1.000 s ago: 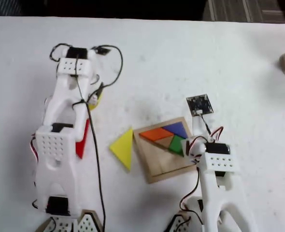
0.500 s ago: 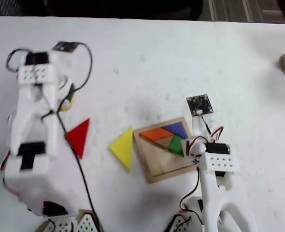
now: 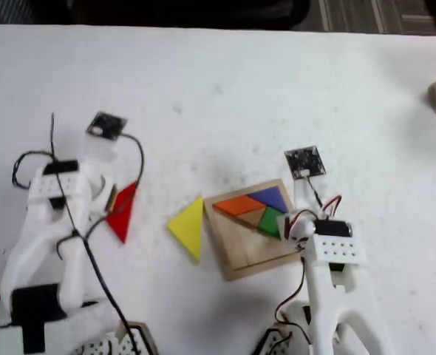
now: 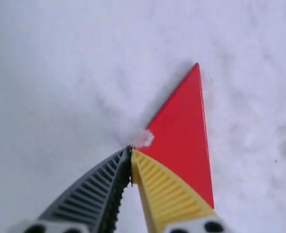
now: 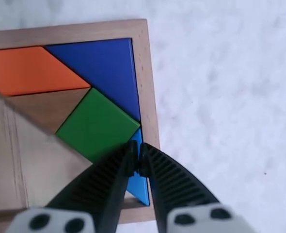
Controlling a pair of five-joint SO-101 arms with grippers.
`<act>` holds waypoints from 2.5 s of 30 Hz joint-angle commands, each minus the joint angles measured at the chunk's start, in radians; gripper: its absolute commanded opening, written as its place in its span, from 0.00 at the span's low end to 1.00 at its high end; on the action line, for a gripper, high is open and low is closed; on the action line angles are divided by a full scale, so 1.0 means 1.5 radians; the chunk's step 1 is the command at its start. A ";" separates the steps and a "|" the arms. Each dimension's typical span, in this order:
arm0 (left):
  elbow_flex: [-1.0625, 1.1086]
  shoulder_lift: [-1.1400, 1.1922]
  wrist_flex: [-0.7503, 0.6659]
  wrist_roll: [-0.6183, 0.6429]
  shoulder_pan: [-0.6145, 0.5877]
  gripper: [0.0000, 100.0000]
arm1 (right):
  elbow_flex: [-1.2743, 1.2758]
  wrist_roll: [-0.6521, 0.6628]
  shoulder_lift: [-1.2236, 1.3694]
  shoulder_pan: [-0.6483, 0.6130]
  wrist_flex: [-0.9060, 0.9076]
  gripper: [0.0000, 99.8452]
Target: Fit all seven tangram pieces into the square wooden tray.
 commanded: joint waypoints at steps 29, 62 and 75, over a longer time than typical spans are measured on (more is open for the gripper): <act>0.090 -0.057 -0.169 0.118 -0.007 0.26 | 0.007 0.006 -0.027 -0.005 -0.004 0.02; -0.045 0.123 -0.049 0.075 0.001 0.37 | 0.007 0.007 -0.027 -0.005 -0.009 0.02; -0.027 0.118 -0.037 0.077 -0.002 0.37 | 0.007 0.007 -0.025 -0.003 -0.009 0.02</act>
